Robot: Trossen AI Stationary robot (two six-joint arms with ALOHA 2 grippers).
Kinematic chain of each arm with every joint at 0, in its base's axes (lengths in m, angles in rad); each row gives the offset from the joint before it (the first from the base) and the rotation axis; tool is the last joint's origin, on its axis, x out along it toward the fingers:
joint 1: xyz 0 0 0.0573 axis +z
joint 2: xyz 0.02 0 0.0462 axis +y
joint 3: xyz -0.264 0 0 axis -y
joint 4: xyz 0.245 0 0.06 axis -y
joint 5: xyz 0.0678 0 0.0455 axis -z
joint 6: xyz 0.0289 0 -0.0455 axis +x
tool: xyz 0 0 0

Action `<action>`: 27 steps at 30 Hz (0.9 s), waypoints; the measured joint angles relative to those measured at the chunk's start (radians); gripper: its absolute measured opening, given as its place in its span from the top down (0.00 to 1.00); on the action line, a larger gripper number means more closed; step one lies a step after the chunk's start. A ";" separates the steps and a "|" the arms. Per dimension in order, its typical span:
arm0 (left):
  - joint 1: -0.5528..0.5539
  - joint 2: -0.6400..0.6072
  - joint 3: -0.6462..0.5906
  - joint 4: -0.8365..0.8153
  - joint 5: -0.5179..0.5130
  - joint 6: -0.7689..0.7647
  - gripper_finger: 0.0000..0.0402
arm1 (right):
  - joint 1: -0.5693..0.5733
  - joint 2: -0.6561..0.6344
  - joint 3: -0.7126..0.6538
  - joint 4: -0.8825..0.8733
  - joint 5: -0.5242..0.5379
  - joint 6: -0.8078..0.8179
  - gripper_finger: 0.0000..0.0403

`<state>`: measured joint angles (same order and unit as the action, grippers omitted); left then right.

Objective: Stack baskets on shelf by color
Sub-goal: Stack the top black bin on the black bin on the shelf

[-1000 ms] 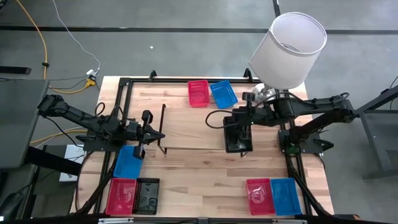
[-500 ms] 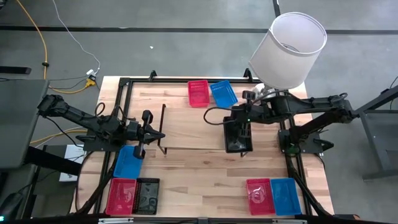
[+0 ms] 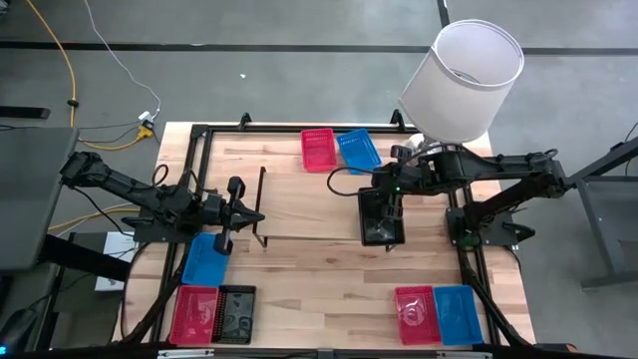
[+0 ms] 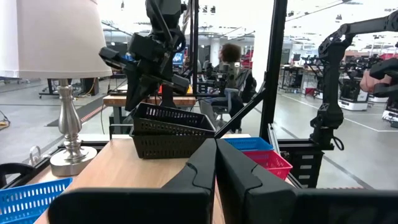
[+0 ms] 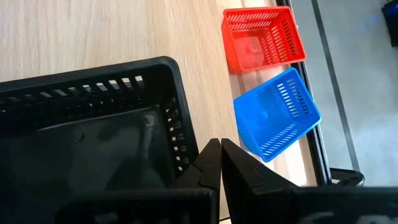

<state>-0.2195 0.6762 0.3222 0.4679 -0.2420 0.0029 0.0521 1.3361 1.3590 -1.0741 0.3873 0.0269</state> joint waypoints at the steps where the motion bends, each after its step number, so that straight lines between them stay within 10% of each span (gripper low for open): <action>1: 0.000 0.000 0.000 0.000 0.000 0.000 1.00 | 0.000 0.000 0.000 0.005 0.004 -0.002 1.00; 27: 0.000 0.000 0.000 0.000 0.000 0.000 1.00 | -0.008 0.008 0.001 0.008 -0.056 -0.026 1.00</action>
<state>-0.2196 0.6762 0.3222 0.4675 -0.2424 0.0032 0.0441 1.3446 1.3595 -1.0658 0.3309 0.0006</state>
